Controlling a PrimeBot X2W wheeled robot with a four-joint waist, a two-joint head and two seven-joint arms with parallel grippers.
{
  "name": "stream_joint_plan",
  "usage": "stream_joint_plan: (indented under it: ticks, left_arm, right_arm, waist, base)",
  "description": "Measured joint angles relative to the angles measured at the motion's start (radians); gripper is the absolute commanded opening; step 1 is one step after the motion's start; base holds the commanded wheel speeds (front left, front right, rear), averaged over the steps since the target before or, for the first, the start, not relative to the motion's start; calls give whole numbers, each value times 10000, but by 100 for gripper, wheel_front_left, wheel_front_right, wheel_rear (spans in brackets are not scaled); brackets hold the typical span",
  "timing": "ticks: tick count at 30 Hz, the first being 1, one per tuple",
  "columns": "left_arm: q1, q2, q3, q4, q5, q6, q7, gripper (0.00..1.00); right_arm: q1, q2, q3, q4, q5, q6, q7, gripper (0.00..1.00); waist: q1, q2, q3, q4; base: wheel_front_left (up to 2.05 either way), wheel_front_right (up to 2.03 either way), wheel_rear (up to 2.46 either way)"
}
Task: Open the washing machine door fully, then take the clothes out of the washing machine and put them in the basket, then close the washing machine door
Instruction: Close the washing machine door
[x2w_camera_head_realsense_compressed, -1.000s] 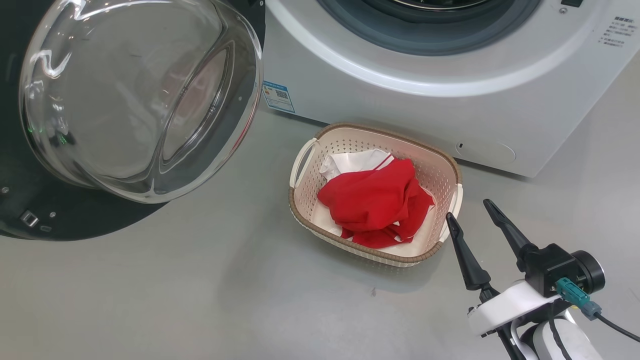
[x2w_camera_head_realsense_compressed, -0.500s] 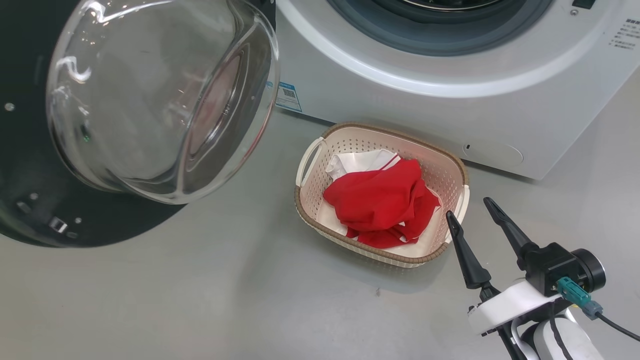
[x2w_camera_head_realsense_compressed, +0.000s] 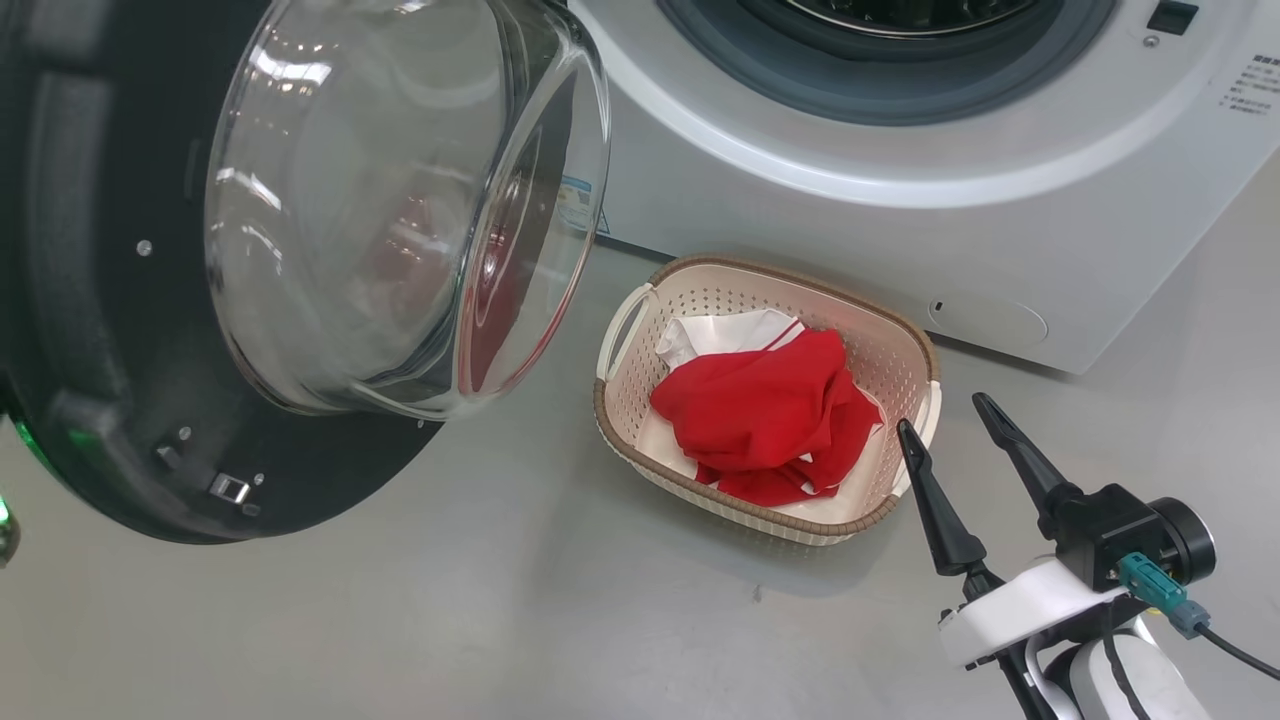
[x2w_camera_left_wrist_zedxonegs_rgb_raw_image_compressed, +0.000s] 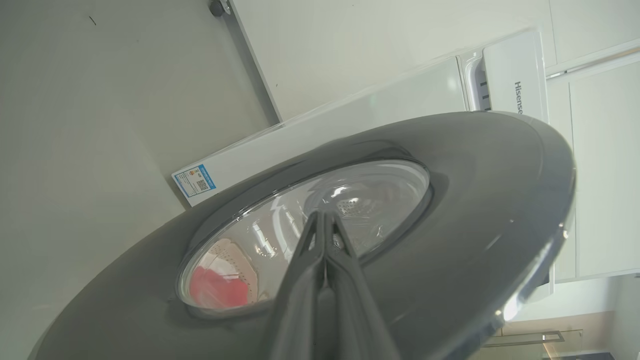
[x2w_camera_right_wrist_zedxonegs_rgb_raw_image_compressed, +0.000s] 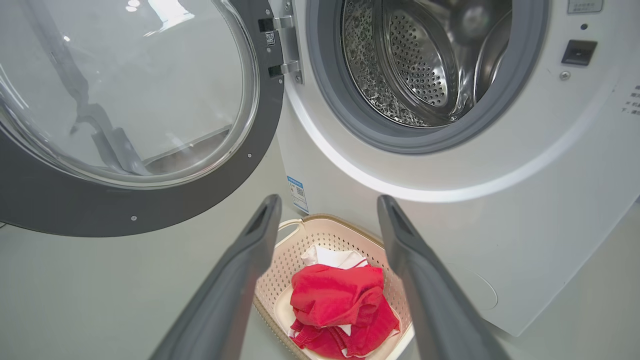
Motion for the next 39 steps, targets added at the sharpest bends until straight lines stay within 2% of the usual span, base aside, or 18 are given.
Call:
stream_joint_plan:
  ticks: [11,22,39]
  left_arm:
    - [727,-58,-58,-838,-514,-98,926,0]
    - [1313,-163,-203,-1595,-568,-174,1434,0]
    - [2213,-750,-660,-3367,-681,-174,1983,0]
  right_arm:
    - [5,128,59,10,29,-10,-15,100]
    - [18,290,0,48,111,-104,-167,100]
    - [-74,573,36,75,199,-222,-384,100]
  waist:
    - [0,0,-149,-68]
    - [0,0,-263,-312]
    - [0,0,-168,-1253]
  base:
    - [0,0,0]
    - [0,0,0]
    - [0,0,0]
